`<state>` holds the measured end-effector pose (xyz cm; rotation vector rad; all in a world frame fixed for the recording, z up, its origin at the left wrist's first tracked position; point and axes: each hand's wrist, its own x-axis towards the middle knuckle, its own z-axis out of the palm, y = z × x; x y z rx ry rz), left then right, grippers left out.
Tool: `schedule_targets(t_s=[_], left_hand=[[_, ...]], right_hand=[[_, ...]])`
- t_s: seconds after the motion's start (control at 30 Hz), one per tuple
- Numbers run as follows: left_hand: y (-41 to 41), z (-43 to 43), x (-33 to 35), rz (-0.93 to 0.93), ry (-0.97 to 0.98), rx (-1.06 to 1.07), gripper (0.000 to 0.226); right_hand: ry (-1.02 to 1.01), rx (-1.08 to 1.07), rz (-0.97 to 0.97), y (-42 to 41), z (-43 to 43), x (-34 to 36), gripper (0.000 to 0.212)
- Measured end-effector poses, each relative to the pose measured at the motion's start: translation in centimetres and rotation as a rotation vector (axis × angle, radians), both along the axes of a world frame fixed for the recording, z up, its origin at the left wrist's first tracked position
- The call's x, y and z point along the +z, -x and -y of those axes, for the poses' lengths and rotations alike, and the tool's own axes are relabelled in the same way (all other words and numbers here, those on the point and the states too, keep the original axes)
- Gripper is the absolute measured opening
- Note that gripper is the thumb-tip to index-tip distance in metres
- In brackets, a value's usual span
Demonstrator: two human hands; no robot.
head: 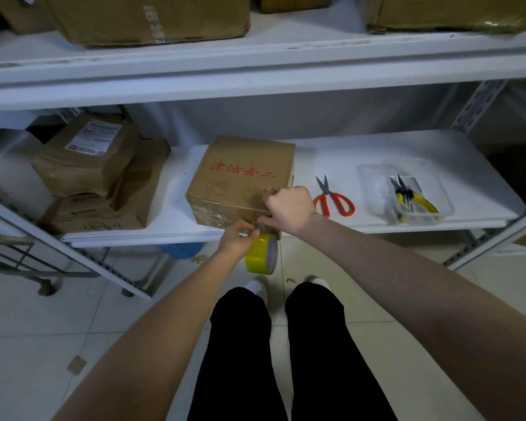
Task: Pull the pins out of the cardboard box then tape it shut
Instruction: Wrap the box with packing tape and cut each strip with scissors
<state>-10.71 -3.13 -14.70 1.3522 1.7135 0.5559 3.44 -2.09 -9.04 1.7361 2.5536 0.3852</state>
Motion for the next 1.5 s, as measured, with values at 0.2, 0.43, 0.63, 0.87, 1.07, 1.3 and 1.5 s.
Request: schedule_targets(t_s=[0.2, 0.43, 0.63, 0.87, 1.07, 1.3, 1.5], left_hand=[[-0.4, -0.6, -0.1, 0.090, 0.085, -0.034, 0.016], [-1.0, -1.4, 0.1, 0.098, 0.150, 0.046, 0.024], [-0.8, -1.5, -0.3, 0.142, 0.280, 0.104, 0.031], [0.0, -1.7, -1.9, 0.212, 0.357, 0.119, 0.018], [0.1, -1.1, -2.3, 0.322, 0.358, 0.177, 0.009], [0.0, -0.5, -1.7, 0.496, 0.280, 0.251, 0.008], [0.0, -0.1, -1.1, 0.497, 0.323, 0.252, 0.031]], right_hand=[[-0.001, 0.026, -0.027, -0.3, 0.5, -1.0, 0.049], [-0.110, -0.071, -0.700, -5.9, -0.1, -4.6, 0.031], [0.270, -0.850, -0.454, -8.5, -2.2, -7.3, 0.055], [0.344, -1.034, -0.567, -10.0, -3.8, -8.5, 0.055], [0.372, -0.793, -0.547, -11.7, -2.2, -7.4, 0.042], [0.960, -0.609, -0.932, -15.0, 2.4, -4.6, 0.052], [1.515, -0.414, -0.965, -13.4, 4.7, -2.2, 0.059]])
